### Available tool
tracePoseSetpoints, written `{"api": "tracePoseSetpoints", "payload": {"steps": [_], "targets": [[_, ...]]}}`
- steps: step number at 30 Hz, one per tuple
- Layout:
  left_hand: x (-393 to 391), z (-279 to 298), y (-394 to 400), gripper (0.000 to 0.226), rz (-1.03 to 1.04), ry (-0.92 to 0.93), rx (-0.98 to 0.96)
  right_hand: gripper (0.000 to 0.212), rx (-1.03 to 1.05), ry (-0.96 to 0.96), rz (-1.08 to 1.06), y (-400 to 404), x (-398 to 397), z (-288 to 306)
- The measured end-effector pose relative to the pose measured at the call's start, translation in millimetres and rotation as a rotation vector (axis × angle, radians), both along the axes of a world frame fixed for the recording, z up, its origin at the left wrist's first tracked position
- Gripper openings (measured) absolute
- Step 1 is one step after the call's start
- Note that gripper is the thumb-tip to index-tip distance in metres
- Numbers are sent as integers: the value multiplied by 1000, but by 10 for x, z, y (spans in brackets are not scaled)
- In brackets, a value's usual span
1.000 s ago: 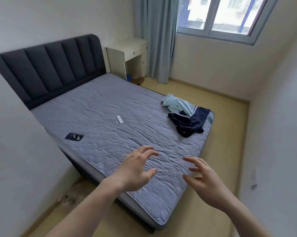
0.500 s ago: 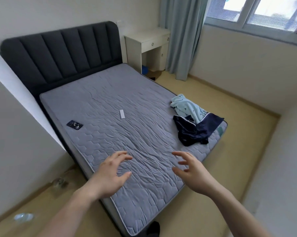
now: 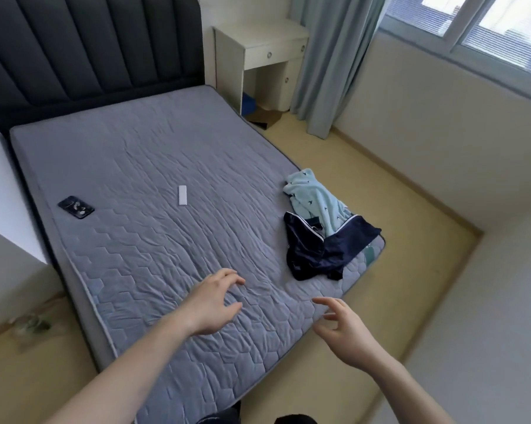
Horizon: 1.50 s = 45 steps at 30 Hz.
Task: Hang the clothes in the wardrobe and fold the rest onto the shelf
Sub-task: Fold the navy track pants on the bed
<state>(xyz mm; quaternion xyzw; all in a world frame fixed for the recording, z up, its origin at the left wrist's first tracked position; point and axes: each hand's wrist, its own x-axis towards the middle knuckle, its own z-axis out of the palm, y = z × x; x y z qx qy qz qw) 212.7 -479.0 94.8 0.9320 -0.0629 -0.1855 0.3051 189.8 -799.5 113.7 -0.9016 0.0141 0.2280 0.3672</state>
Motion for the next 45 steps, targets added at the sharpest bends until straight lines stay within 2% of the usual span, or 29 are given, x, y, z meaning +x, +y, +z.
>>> {"api": "tracePoseSetpoints", "payload": {"steps": [7, 14, 19, 24, 27, 29, 31, 34, 38, 42, 45], "targets": [[706, -262, -540, 44, 66, 79, 18, 42, 1, 130, 15, -521, 911, -560], [864, -598, -730, 41, 400, 208, 92, 50, -27, 293, 92, -1078, 2174, -1454], [1086, -959, -1082, 37, 593, 357, 90, 62, -78, 426, 71, -1396, 3082, -2415], [1497, -1580, -1477, 33, 667, 405, 29, 76, -134, 558, 34, -1561, 3638, -3563], [1792, -2013, -1627, 30, 666, 395, 14, 86, -86, 563, -40, -1503, 3883, -4187], [1974, -2268, -1710, 30, 656, 397, 18, 100, -33, 589, -117, -1477, 4044, -4664], [2120, -2477, -1781, 30, 657, 402, 8, 101, 21, 609, -198, -1478, 4177, -5136], [2247, -2702, -1853, 30, 639, 420, -6, 84, 97, 615, -298, -1263, 4344, -5191], [2189, -2807, -1865, 28, 628, 453, 9, 81, 124, 680, -335, -1110, 4491, -5341], [1961, -2672, -1796, 27, 628, 447, 17, 50, 75, 603, -81, -967, 4332, -5198], [1803, -2490, -1721, 26, 611, 461, 41, 49, -111, 549, 145, -958, 4187, -5008]]}}
